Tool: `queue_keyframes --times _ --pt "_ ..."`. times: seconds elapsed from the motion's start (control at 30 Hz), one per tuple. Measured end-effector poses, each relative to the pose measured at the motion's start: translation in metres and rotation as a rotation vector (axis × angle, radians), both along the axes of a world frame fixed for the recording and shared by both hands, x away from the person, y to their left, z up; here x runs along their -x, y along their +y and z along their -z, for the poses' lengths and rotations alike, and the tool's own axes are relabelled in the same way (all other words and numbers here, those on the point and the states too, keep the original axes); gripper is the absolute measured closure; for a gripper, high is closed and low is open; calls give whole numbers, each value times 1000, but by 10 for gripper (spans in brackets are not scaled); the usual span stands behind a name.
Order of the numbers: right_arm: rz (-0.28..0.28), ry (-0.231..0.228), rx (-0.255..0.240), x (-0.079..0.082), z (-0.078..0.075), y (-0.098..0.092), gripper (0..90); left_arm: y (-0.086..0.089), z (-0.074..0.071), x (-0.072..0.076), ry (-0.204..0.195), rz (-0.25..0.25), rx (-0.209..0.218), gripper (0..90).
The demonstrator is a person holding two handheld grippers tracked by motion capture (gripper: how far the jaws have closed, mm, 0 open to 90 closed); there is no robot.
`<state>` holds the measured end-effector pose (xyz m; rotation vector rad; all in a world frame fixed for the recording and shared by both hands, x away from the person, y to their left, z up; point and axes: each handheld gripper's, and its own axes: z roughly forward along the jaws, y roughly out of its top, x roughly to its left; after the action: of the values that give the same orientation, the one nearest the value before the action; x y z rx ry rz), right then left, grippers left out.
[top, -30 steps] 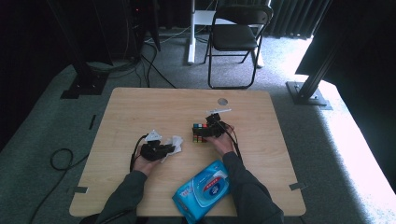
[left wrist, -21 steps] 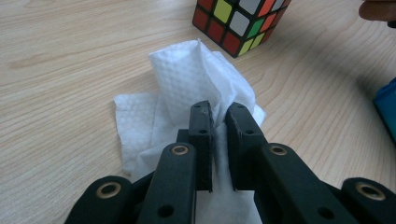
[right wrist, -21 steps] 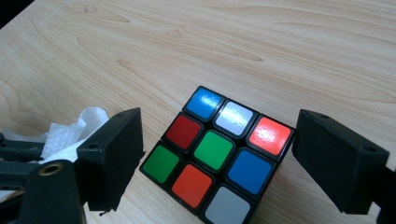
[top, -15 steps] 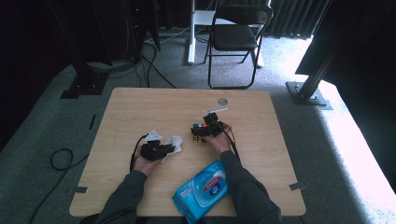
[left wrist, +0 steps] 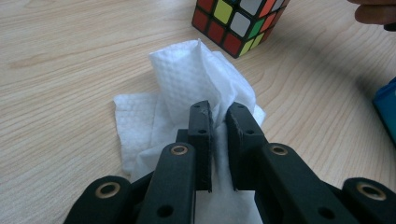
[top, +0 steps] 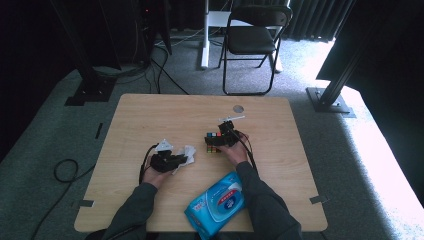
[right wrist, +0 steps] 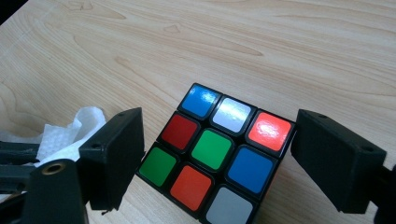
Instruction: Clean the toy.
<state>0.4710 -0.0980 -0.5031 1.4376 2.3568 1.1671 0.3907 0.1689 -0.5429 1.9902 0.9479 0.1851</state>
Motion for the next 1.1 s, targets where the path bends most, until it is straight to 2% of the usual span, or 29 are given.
queue_keyframes --times 0.27,0.43,0.6,0.73,1.0,1.1 --pt "5 8 6 -1 2 1 175 0 0 0 -1 0 -1 813" --pt "15 29 14 -3 2 3 179 0 0 0 -2 -1 -1 812" --pt "9 31 37 -2 2 4 250 0 0 0 -1 0 0 812" --pt "3 32 57 -2 4 5 262 0 0 0 -2 -1 1 812" --pt "9 11 99 -1 3 6 306 0 0 0 -2 -1 1 812" --pt "13 -22 120 0 1 6 327 0 0 0 -2 -1 1 812"
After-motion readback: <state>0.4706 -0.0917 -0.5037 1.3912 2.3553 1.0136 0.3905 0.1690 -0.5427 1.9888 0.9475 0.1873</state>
